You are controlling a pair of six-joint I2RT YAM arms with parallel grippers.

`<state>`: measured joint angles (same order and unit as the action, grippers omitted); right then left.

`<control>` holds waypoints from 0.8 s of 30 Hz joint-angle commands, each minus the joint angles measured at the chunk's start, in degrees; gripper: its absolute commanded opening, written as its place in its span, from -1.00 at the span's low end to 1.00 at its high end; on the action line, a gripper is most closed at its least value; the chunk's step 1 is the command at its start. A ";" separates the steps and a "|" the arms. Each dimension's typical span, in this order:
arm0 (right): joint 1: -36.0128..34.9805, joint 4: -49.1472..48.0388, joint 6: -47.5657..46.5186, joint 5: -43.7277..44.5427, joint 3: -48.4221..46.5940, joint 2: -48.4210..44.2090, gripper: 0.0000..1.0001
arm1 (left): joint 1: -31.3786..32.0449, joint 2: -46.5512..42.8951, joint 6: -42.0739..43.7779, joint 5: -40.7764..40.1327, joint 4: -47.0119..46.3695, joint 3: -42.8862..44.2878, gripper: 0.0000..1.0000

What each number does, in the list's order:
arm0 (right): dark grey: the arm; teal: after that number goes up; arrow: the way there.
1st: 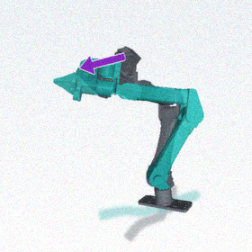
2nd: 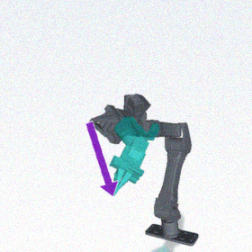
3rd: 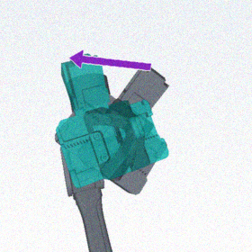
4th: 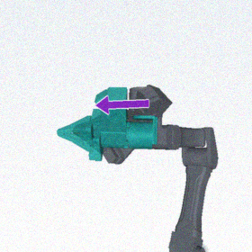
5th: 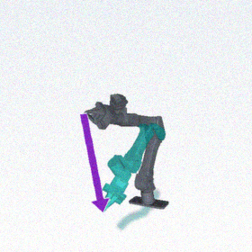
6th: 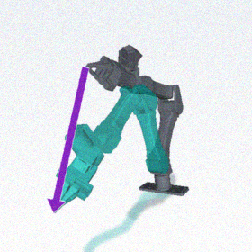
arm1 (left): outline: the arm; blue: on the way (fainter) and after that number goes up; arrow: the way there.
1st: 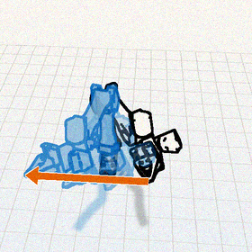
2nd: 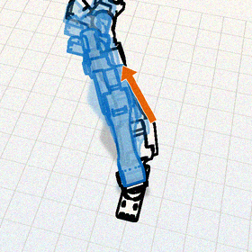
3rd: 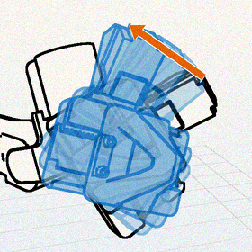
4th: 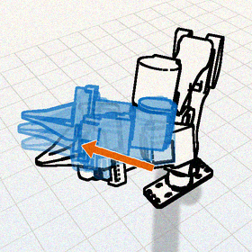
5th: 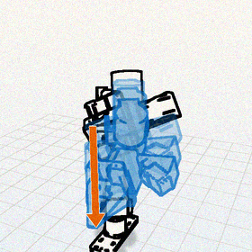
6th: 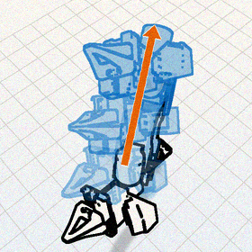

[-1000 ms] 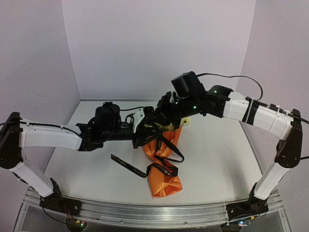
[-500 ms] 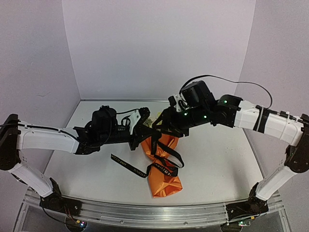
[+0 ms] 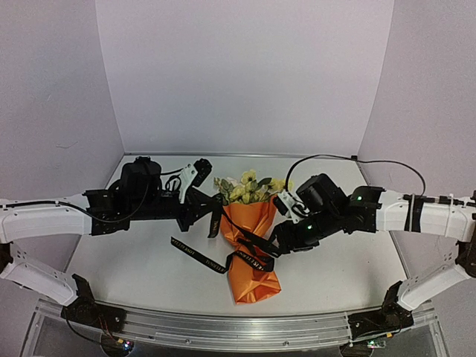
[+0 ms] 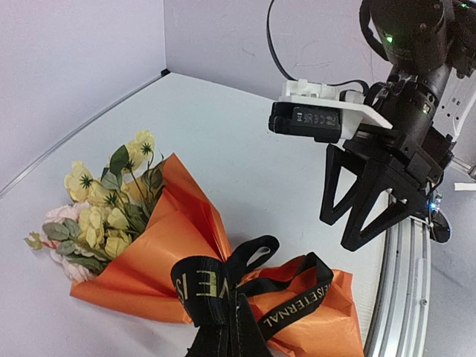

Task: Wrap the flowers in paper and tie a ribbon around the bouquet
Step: Cross the ribbon over the folded bouquet.

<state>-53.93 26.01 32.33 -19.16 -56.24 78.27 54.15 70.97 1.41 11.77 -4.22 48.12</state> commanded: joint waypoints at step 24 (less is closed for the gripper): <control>-0.01 -13.03 10.34 -0.26 7.50 7.78 -0.61 | -0.23 -4.57 -4.29 7.58 13.36 2.25 -1.00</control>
<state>-53.93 13.96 42.12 -20.03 -48.25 87.37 54.15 66.81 -2.92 16.65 7.95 47.92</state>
